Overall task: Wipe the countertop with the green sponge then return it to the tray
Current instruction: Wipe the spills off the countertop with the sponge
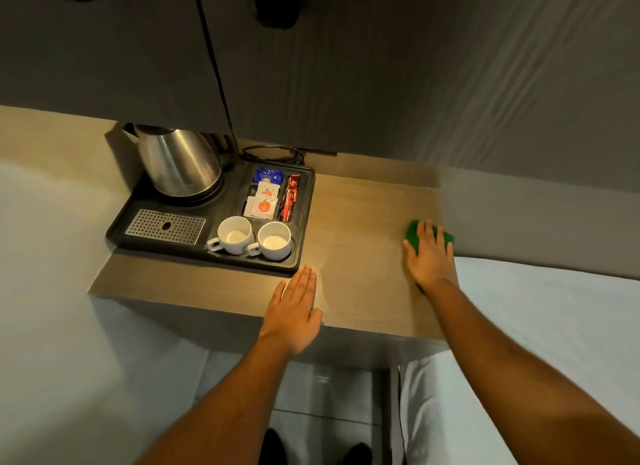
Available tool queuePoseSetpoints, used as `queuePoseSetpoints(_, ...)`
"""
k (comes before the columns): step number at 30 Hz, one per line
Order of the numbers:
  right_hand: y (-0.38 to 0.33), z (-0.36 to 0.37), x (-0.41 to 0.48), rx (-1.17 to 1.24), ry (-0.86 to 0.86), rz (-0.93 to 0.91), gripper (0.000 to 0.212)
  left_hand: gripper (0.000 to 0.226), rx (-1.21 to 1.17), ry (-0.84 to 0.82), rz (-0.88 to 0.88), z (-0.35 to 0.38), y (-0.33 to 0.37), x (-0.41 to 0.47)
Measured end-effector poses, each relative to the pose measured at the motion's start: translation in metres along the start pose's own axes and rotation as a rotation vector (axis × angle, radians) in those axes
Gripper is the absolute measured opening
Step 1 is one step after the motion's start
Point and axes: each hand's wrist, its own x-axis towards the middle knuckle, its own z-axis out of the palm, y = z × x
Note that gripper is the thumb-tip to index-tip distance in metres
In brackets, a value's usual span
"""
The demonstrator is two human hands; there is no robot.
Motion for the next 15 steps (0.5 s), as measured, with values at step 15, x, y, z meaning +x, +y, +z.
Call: queuePoseSetpoints(15,-0.003,0.066,-0.115,-0.045,-0.168,-0.61,0.07,0.081,0.025,0.017,0.008,0.001,-0.002,0.002)
